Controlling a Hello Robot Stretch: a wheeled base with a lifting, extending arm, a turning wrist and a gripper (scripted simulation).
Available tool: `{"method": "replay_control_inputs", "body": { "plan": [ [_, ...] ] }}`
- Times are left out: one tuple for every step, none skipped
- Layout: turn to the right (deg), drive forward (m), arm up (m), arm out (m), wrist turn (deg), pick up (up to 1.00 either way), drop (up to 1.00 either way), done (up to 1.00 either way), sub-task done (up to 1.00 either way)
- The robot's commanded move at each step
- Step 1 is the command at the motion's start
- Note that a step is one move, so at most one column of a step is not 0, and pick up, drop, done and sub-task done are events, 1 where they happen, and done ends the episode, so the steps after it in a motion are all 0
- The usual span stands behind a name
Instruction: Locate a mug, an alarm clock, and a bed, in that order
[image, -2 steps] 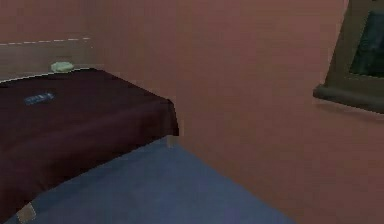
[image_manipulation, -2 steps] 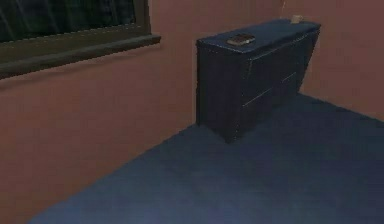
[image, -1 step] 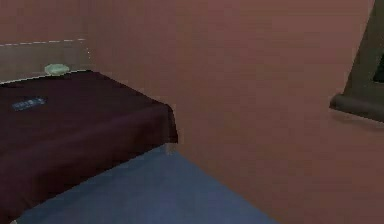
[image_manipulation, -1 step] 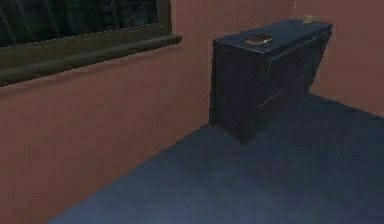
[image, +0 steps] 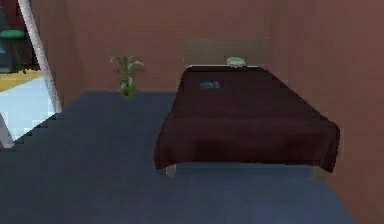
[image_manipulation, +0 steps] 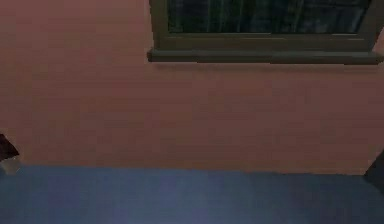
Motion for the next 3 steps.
{"method": "replay_control_inputs", "body": {
  "plan": [
    [-36.0,0.0,0.0,0.0,0.0,0.0,0.0,0.0,0.0],
    [0.0,0.9,0.0,0.0,0.0,0.0,0.0,0.0,0.0],
    [45.0,0.0,0.0,0.0,0.0,0.0,0.0,0.0,0.0]
  ]
}}
